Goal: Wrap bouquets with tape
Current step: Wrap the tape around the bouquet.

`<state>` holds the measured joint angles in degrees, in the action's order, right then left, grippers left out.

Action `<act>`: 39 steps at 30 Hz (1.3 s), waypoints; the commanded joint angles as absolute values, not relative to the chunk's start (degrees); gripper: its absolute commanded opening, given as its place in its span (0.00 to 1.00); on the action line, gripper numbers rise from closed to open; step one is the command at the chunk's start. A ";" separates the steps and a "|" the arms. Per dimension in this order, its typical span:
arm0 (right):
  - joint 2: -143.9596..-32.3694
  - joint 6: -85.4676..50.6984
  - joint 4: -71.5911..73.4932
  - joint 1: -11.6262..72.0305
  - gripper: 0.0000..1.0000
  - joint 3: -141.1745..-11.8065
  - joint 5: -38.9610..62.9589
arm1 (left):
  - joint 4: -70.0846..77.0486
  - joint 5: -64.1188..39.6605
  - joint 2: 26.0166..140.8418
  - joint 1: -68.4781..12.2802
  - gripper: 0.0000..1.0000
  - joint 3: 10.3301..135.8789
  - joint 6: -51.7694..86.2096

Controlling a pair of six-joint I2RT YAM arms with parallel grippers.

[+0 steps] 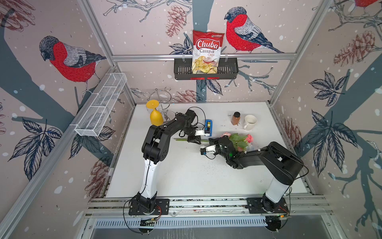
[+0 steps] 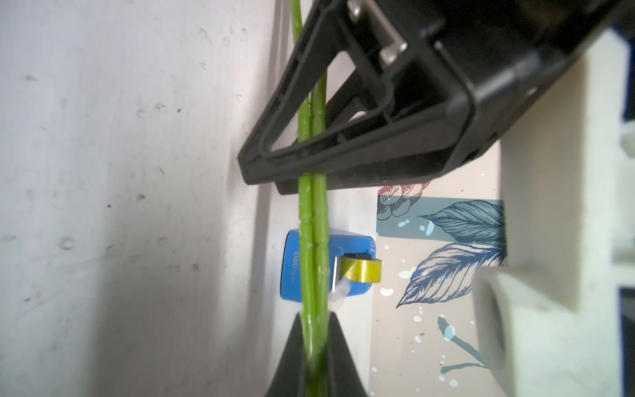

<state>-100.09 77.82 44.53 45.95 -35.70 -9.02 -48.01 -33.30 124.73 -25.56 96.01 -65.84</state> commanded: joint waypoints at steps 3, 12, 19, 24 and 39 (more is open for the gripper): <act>-98.77 77.68 44.99 46.46 0.00 -35.39 -5.03 | -47.31 -35.18 124.66 -24.18 0.00 97.07 -63.20; -94.94 66.34 37.98 48.39 0.57 -36.59 -7.50 | -38.37 -31.08 119.51 -23.87 0.00 90.86 -63.20; -81.92 56.51 27.00 49.39 0.68 -35.05 -10.72 | -34.35 -29.50 117.24 -24.00 0.00 88.65 -63.88; -74.58 49.09 21.83 46.38 0.72 -35.64 -7.82 | -30.04 -28.42 115.03 -24.68 0.00 85.43 -64.88; -86.12 38.88 4.58 35.97 0.53 -53.01 6.29 | -6.93 -13.98 109.29 -28.83 0.00 71.97 -65.23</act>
